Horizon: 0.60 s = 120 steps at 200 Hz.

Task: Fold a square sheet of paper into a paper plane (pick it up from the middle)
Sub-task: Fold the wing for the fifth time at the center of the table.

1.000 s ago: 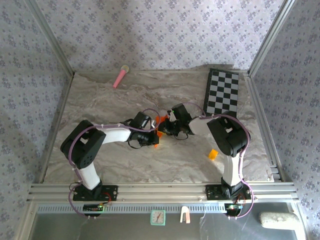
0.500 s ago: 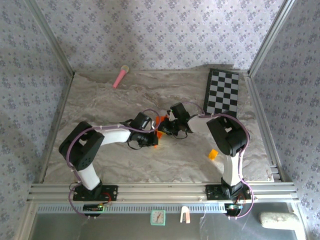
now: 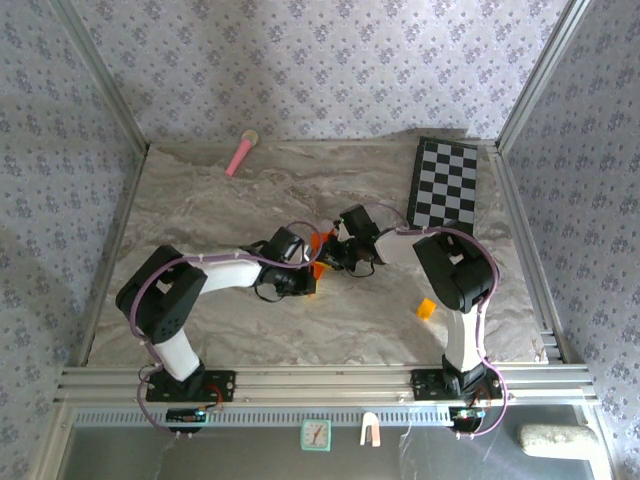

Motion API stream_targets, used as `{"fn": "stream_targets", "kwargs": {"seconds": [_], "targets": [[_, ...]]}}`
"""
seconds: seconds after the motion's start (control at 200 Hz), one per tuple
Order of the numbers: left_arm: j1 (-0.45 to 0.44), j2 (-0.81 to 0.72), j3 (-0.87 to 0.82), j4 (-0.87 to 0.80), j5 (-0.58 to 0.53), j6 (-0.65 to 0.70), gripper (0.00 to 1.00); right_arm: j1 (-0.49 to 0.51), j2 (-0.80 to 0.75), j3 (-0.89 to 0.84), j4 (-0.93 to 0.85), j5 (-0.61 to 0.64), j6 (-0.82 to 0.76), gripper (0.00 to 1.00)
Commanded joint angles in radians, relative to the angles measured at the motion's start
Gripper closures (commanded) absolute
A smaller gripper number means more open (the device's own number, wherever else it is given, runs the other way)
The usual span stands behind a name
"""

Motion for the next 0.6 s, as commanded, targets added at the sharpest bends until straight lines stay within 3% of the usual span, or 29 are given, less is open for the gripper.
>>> {"fn": "stream_targets", "kwargs": {"seconds": [0.0,0.595], "targets": [[-0.023,-0.007,-0.037,-0.186,0.008,0.036,1.00,0.000,0.081,-0.025,-0.122,0.121,0.005,0.85],[-0.034,-0.092,-0.039,-0.256,-0.030,0.067,1.00,0.003,0.077,-0.029,-0.130,0.124,0.016,0.85]]}}
